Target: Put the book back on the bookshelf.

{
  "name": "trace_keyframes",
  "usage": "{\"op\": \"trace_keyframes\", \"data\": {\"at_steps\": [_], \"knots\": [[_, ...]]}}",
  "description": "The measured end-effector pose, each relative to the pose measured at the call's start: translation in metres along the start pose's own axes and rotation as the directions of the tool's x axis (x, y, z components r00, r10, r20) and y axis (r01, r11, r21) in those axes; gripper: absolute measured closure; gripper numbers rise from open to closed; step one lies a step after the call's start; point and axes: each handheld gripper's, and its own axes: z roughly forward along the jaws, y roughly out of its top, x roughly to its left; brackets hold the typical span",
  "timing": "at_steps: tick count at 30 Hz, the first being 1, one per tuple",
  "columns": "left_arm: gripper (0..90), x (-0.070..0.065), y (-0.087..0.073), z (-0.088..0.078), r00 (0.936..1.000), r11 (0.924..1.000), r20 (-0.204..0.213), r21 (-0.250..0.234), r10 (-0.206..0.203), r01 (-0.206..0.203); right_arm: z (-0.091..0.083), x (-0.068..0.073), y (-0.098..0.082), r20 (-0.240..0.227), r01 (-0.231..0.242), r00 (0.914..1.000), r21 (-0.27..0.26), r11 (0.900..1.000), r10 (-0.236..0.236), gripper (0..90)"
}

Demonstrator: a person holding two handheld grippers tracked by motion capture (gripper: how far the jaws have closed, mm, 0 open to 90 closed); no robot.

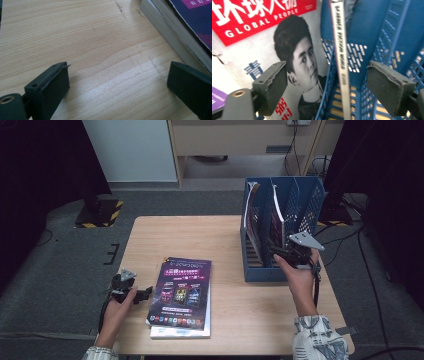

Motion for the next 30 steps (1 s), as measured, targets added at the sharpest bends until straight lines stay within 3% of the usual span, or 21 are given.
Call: {"op": "trace_keyframes", "data": {"at_steps": [3,11,18,30], "knots": [[3.6,0.0,0.0,0.0,1.0,1.0,0.0,0.001,0.0,0.0,-0.004,-0.002,-0.004,0.016,-0.029,0.9995,0.002,1.0,0.029,14.6],[3.6,0.0,0.0,0.0,1.0,1.0,0.0,0.0,0.0,0.0,-0.023,-0.004,-0.015,0.018,-0.051,0.9986,0.022,0.998,0.05,11.7],[3.3,0.0,0.0,0.0,1.0,1.0,0.002,0.002,0.001,-0.001,-0.036,0.001,-0.024,-0.012,-0.067,0.9976,0.038,0.997,0.068,11.5],[4.4,0.0,0.001,-0.001,1.0,1.0,0.001,0.006,0.003,-0.003,-0.045,0.031,-0.027,-0.084,0.011,0.9965,0.052,0.999,-0.006,10.8]]}}
